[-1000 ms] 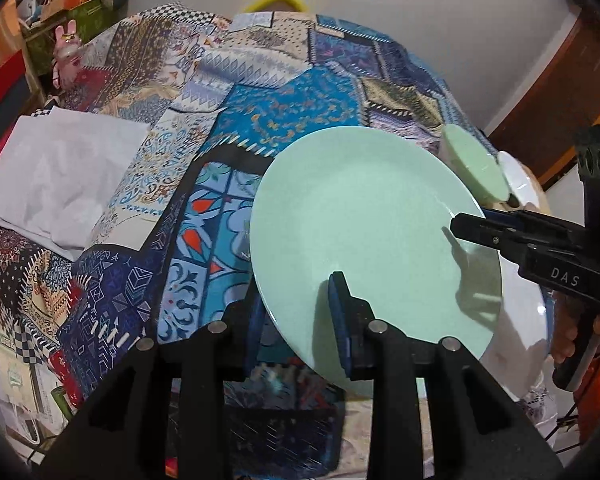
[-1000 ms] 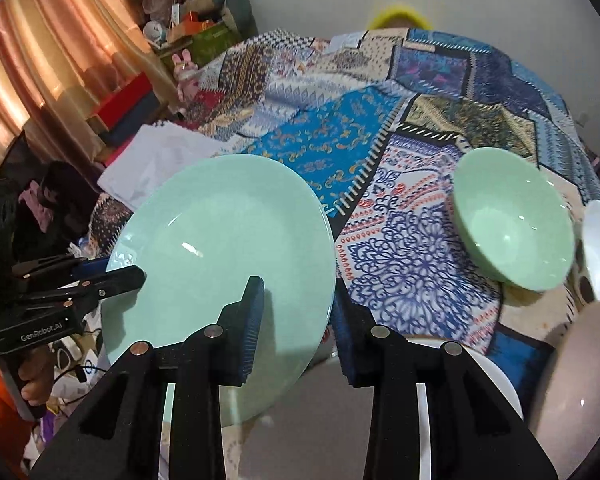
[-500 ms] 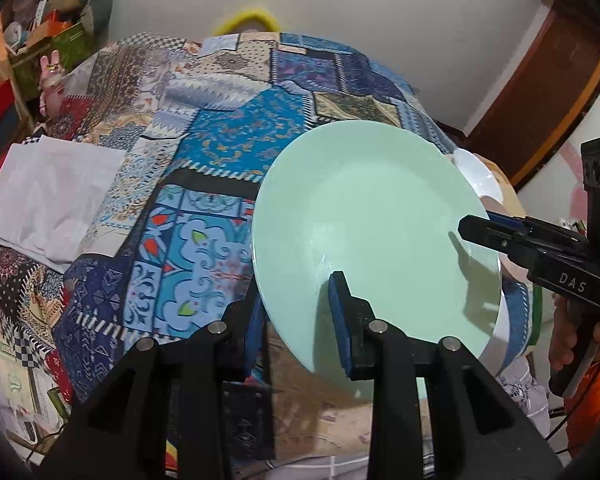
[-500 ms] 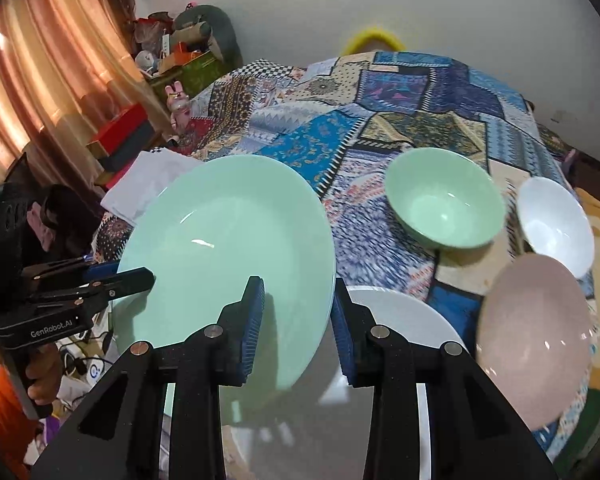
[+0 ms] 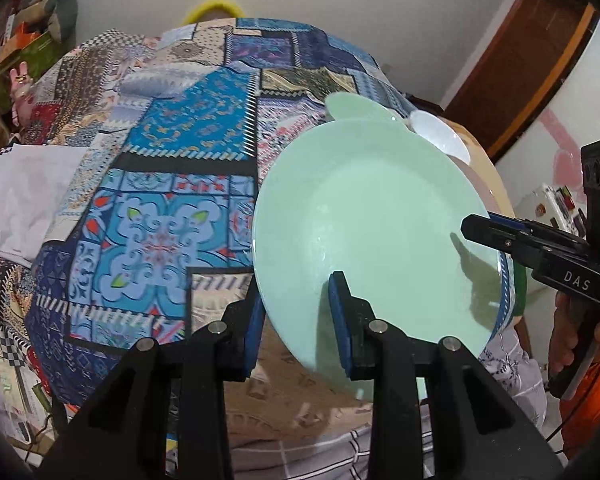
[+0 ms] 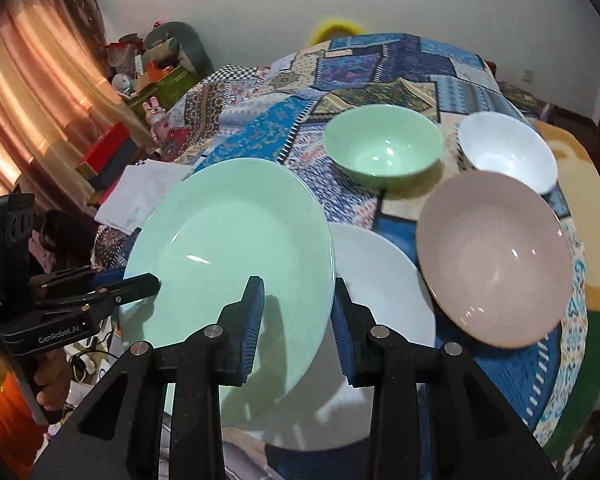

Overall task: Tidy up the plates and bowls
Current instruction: 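Lower the light green plate onto the white plate with the left gripper while the right gripper holds it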

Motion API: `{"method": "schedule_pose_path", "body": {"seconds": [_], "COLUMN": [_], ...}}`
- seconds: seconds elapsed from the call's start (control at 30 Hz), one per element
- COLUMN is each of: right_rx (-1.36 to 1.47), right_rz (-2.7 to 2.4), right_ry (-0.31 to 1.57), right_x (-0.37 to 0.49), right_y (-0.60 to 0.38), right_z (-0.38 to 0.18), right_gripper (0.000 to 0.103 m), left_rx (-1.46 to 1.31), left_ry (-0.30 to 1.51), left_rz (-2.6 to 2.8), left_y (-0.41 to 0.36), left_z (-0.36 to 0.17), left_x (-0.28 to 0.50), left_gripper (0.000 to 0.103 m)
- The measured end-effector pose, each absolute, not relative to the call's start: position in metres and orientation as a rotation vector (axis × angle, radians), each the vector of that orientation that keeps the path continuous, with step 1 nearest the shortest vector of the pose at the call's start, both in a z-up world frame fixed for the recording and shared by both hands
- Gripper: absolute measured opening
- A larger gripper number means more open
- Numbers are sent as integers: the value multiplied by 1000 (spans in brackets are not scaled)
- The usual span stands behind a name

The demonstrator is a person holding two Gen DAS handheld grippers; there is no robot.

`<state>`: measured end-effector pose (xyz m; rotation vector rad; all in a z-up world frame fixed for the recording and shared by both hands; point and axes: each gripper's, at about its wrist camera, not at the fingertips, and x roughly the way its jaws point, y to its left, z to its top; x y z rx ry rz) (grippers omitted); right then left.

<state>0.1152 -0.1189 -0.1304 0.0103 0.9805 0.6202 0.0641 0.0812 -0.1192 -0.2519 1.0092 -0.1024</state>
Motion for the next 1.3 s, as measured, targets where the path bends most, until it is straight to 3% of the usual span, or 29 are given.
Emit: {"method": "schedule_pose_path", "body": {"seconds": [0.73,1.3], "right_rx": [89,135], "right_rz": [550,553], "right_ry": [1068,1062], "right_x": [121,115], "right_y": [-156,-168], "right_z": [-175,-176], "right_gripper": [31,30], "left_rx": [-189,-86], "left_ry": [1124,1138], "left_rz": [-136,-77], "left_y": [33,20], "left_z": [-161,-172], "left_x": [93,116], "left_gripper": [30,32]}}
